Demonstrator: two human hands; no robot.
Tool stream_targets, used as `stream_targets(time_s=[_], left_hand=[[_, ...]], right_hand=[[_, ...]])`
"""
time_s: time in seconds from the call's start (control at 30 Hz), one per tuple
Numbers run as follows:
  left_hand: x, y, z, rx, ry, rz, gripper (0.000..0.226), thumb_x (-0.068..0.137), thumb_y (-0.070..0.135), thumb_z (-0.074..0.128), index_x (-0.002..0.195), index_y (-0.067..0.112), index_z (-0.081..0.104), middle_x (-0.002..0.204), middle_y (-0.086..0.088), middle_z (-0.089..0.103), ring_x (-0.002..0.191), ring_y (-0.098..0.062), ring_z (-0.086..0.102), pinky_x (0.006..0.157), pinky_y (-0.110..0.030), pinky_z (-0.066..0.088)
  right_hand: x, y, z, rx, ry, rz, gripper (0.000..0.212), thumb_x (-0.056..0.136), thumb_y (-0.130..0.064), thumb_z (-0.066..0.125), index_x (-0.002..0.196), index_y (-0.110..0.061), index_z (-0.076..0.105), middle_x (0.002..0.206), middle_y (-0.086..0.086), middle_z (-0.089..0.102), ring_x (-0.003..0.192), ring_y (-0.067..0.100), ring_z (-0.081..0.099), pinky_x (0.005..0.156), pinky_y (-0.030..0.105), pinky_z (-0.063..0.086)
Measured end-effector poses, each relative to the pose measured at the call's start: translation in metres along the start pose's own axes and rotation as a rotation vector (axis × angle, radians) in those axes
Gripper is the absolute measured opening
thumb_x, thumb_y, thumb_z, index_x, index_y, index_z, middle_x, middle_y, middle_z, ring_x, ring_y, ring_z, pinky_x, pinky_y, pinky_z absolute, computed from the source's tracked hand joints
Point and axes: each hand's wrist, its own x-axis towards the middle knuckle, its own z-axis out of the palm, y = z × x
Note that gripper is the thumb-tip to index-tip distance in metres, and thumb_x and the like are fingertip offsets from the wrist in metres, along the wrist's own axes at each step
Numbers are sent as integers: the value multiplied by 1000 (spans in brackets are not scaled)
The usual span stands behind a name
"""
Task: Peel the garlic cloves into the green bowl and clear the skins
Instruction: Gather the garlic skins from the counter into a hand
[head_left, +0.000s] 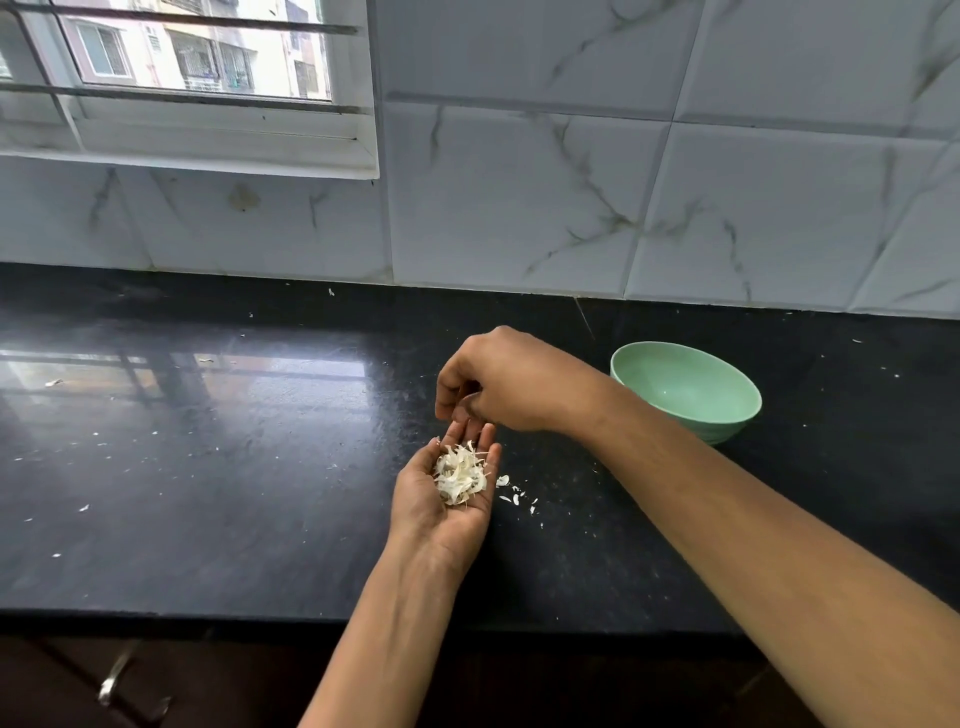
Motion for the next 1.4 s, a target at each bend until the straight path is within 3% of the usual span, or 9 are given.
stream_targets(time_s=[0.17, 0.37, 0.5, 0.63, 0.73, 0.83, 0.97, 1.13, 1.4], left_hand=[[-3, 1, 1, -10, 16, 4, 34, 100, 16, 34, 85, 2, 61, 73, -14, 71, 62, -26, 71, 65, -40, 56], [-35, 4, -7, -11, 43, -64, 36, 98, 14, 33, 93, -1, 65, 82, -15, 72, 83, -25, 67, 70, -36, 57], [-83, -16, -18, -8, 59, -213, 35, 86, 10, 43, 80, -7, 73, 85, -20, 72, 65, -31, 72, 60, -49, 54], [-118, -46, -38, 2, 149, -460, 26, 68, 4, 52, 70, -15, 70, 74, -26, 70, 54, -38, 68, 56, -45, 55], [-117, -60, -62, 28, 212, -592, 41, 86, 6, 40, 70, -21, 66, 73, -32, 67, 69, -41, 63, 68, -48, 41], [-102, -60, -80, 98, 197, -677, 43, 90, 11, 38, 81, -19, 68, 84, -30, 69, 64, -43, 69, 60, -45, 55], [-89, -57, -86, 195, 132, -704, 36, 82, 9, 44, 91, -13, 70, 93, -27, 70, 68, -38, 71, 51, -46, 56], [-75, -56, -93, 208, 119, -659, 38, 80, 10, 43, 89, -16, 69, 95, -28, 69, 70, -40, 71, 53, -49, 56], [-70, -56, -87, 245, 90, -640, 39, 79, 6, 37, 79, -19, 67, 83, -29, 69, 64, -38, 70, 52, -44, 56]], right_hand=[[0, 0, 9, -3, 93, -49, 8, 75, -16, 77, 80, -19, 71, 75, -9, 66, 66, 4, 61, 67, 20, 52], [-3, 39, 4, 246, 145, -54, 31, 88, 3, 52, 97, -19, 73, 91, -11, 68, 77, -12, 58, 73, 1, 43], [11, 56, 43, 116, 20, -60, 43, 81, 12, 44, 103, -11, 72, 105, 3, 70, 91, 7, 62, 89, 19, 46], [9, 60, 82, -32, -27, -133, 54, 79, 14, 42, 118, -15, 66, 118, 4, 61, 110, 21, 55, 92, 30, 43], [-17, 58, 96, -70, 64, -115, 49, 85, 10, 44, 124, -15, 63, 115, 7, 58, 107, 23, 51, 87, 32, 43], [-53, 49, 107, -40, 147, -143, 44, 86, 9, 46, 120, -13, 65, 107, 9, 61, 99, 26, 55, 83, 33, 46], [-60, 52, 91, 148, 200, -65, 42, 78, 14, 50, 104, -10, 73, 100, 8, 69, 95, 24, 64, 85, 29, 48], [-30, 74, 84, 13, 166, 76, 49, 82, 12, 44, 118, -14, 66, 115, 6, 62, 109, 24, 57, 94, 32, 43], [-102, 25, 119, -28, 271, 15, 34, 81, 3, 44, 99, -8, 71, 94, 9, 60, 91, 29, 55, 69, 35, 47]])
